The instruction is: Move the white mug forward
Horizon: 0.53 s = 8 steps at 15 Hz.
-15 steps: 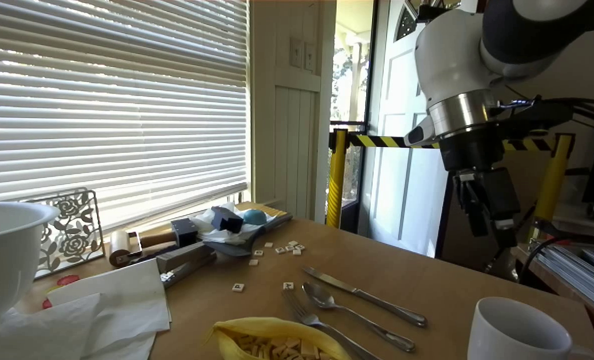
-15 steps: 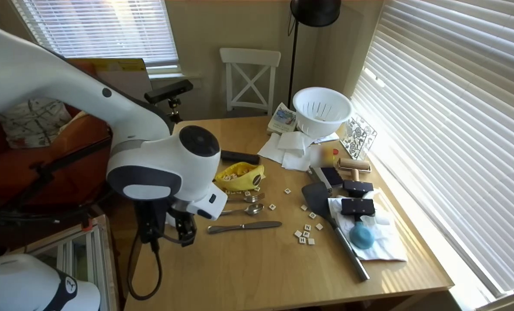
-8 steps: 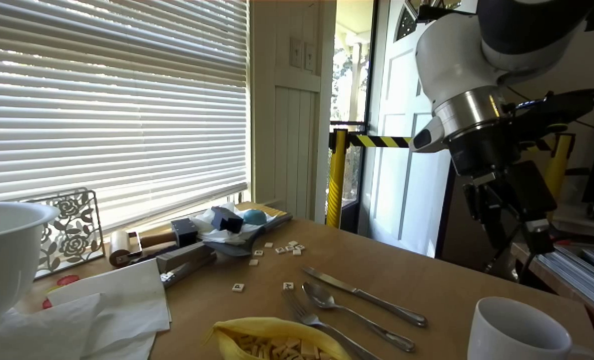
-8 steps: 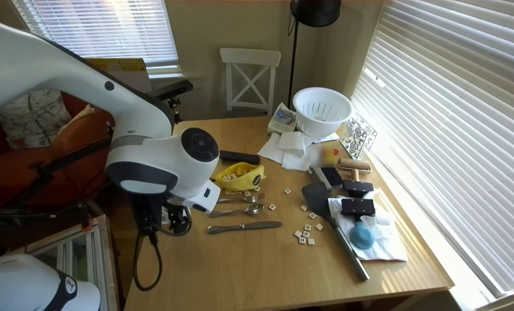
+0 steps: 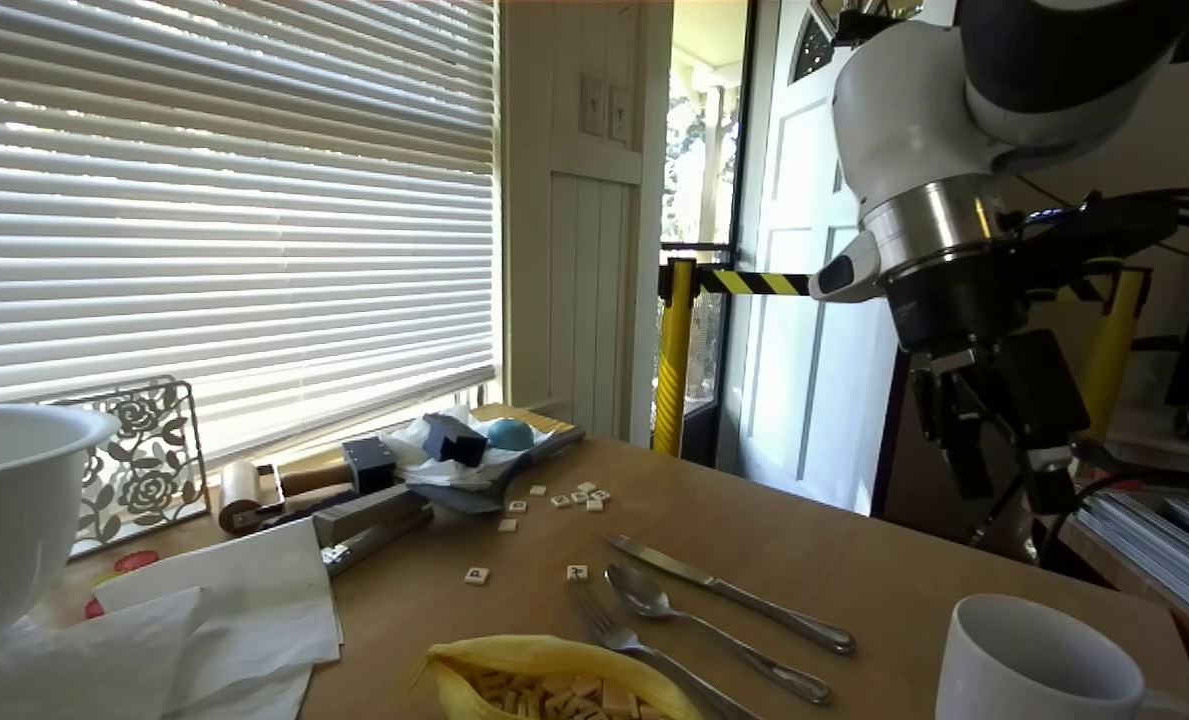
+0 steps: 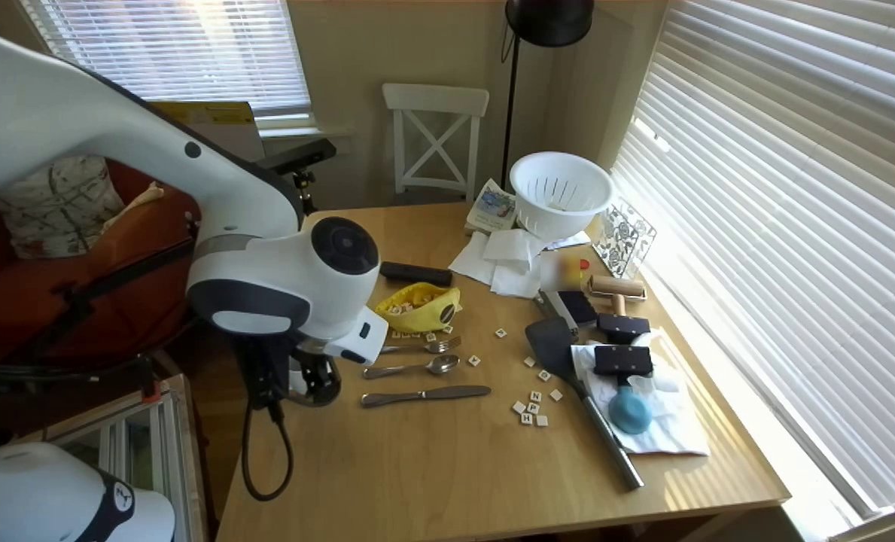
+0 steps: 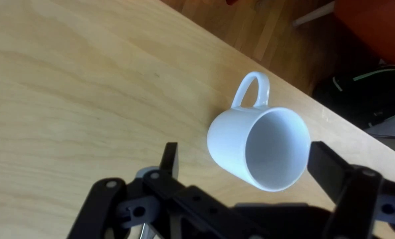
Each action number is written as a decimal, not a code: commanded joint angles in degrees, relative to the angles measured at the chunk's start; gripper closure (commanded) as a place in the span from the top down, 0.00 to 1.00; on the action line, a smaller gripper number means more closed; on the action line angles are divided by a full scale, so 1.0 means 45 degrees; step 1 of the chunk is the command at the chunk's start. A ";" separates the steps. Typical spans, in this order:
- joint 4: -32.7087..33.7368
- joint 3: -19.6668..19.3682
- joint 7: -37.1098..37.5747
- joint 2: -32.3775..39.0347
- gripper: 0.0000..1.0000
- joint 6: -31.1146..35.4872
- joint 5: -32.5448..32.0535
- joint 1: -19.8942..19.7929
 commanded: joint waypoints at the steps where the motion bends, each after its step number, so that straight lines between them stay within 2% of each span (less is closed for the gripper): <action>1: 0.0249 0.0387 -0.0167 0.0865 1.00 0.1224 0.0325 0.0365; 8: 0.0190 0.1047 -0.0177 0.2001 1.00 0.3288 0.0119 0.0522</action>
